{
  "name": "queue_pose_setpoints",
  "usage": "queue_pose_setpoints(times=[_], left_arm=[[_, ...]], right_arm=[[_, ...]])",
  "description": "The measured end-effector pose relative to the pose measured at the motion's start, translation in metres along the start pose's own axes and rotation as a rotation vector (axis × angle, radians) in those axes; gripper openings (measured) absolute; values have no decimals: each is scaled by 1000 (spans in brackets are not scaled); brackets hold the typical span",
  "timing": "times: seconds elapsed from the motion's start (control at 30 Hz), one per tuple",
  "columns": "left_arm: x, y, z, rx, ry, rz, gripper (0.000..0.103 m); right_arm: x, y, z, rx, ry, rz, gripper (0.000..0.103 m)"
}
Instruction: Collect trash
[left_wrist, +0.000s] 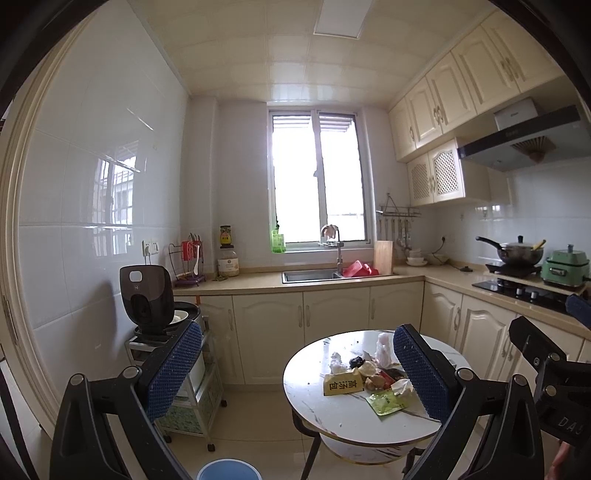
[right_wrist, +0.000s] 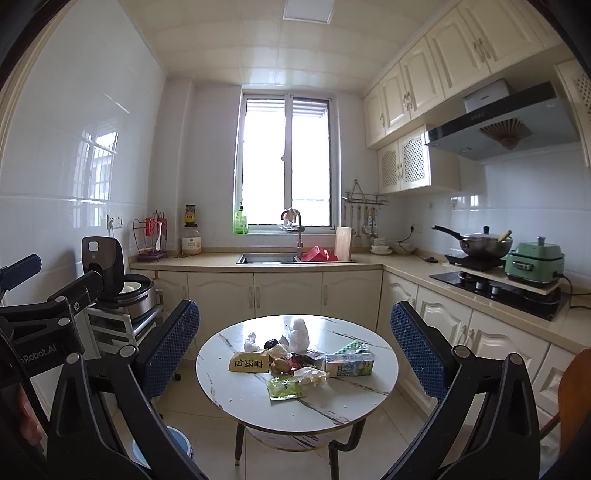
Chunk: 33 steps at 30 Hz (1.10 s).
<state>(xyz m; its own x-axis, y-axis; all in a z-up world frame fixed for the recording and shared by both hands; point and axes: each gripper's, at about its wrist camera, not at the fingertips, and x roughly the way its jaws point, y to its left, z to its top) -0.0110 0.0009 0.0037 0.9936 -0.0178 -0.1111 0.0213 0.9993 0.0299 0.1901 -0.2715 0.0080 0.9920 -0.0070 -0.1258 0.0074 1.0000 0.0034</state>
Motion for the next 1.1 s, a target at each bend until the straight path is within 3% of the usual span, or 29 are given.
queue_pose_setpoints(times=[1.1], left_arm=[[-1,-2,0,-2,12,2,102]], right_arm=[[2,3,-5,2,3,1,103]])
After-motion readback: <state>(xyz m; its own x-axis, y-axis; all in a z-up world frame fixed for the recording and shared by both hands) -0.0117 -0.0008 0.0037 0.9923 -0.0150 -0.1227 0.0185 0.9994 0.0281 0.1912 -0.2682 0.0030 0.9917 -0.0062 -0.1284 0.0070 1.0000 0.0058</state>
